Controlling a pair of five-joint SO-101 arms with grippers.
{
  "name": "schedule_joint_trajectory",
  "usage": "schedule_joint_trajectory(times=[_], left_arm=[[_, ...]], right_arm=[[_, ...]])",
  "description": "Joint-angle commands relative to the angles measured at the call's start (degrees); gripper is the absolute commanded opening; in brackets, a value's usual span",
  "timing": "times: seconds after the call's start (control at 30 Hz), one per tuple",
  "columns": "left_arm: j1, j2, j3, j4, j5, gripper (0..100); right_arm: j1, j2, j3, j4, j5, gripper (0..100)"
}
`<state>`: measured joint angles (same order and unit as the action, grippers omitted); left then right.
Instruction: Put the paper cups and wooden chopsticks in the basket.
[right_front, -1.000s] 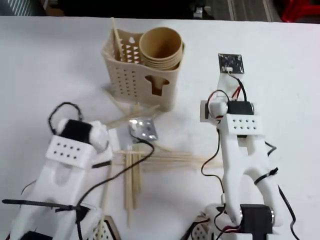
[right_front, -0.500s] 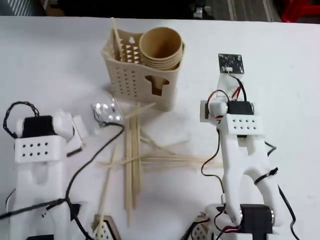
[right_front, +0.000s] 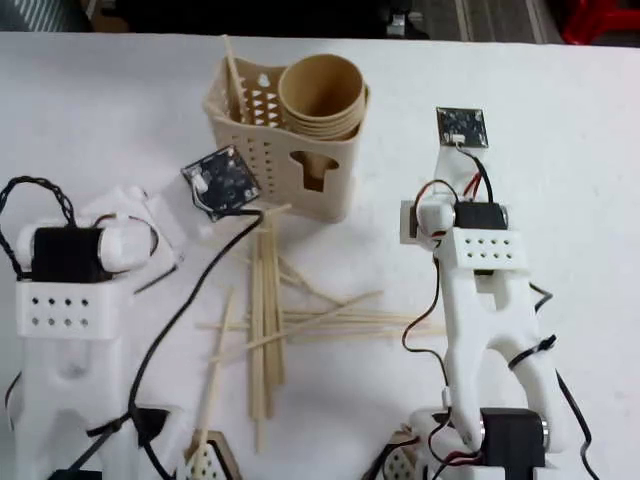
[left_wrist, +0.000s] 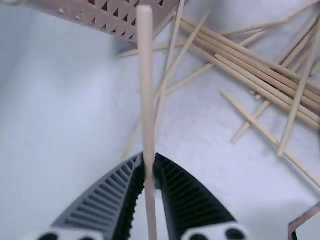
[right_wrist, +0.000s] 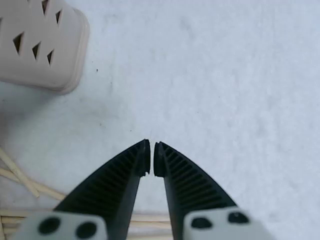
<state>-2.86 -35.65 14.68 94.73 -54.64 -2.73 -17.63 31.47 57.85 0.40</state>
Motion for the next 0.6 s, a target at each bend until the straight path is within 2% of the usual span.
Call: schedule_joint_trajectory(times=[0.0, 0.17, 0.3, 0.43, 0.57], left_arm=[[0.8, -1.7, -6.8, 1.8, 2.5, 2], [1.5, -1.7, -14.3, 1.5, 8.4, 2], [5.4, -1.7, -19.4, 1.2, 13.9, 2], [8.3, -1.7, -21.2, -4.6, 20.0, 2], [8.4, -1.2, -21.0, -12.8, 26.1, 2]], right_arm=[[0.8, -1.9, -0.4, -0.8, -0.4, 2.7], [0.7, -1.9, -0.4, -0.9, -0.4, 2.7], [0.7, -1.9, -0.4, -0.9, -0.4, 2.7], [0.7, -1.9, -0.4, -0.9, -0.4, 2.7], [0.7, -1.9, -0.4, -0.9, -0.4, 2.7]])
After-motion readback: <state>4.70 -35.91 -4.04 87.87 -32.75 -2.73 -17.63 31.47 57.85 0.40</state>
